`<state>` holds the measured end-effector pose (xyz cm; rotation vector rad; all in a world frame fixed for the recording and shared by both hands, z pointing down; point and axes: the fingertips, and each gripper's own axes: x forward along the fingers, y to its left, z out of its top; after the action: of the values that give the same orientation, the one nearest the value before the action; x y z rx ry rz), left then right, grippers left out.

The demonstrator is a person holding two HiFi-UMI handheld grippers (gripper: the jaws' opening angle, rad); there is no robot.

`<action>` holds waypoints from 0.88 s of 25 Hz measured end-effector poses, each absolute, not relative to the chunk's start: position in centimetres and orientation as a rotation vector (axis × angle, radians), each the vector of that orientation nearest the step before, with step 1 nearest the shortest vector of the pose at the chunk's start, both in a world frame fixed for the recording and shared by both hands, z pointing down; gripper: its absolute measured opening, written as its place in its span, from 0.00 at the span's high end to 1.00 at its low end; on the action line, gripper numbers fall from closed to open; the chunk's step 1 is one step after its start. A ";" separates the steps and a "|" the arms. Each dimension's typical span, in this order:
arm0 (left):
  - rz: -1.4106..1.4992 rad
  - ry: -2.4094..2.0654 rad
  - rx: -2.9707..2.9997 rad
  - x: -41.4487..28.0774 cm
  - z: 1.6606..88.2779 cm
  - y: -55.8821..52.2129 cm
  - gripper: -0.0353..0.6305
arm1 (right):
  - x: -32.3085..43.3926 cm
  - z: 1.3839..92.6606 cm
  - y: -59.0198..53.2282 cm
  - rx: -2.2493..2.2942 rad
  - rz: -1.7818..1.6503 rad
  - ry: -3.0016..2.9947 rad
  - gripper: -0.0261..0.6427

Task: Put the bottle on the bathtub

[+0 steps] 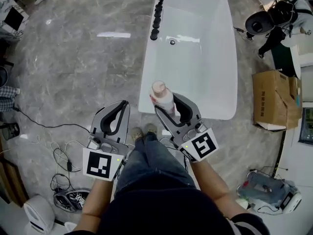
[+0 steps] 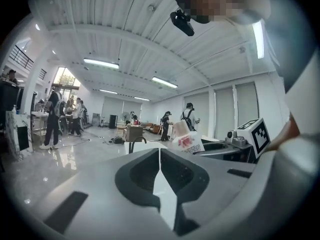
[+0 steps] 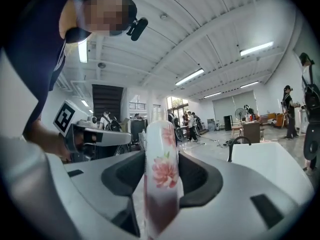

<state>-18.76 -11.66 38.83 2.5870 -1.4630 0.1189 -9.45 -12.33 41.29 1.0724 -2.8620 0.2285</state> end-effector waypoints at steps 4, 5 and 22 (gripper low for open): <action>0.176 -1.430 2.567 -17.3 41.4 -12.6 0.90 | -9.1 44.4 -13.4 1.057 0.274 -2.837 0.63; 0.185 -1.430 2.562 -17.1 41.9 -12.9 0.90 | -9.2 45.5 -13.8 1.049 0.278 -2.820 0.63; 0.313 -1.479 2.372 -17.3 55.7 -14.6 0.90 | -9.9 63.1 -18.0 0.962 0.374 -2.641 0.64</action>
<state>-17.35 -14.56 55.66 2.3723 -1.4793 0.3129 -9.93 -18.03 63.15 0.9621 -2.6413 0.3740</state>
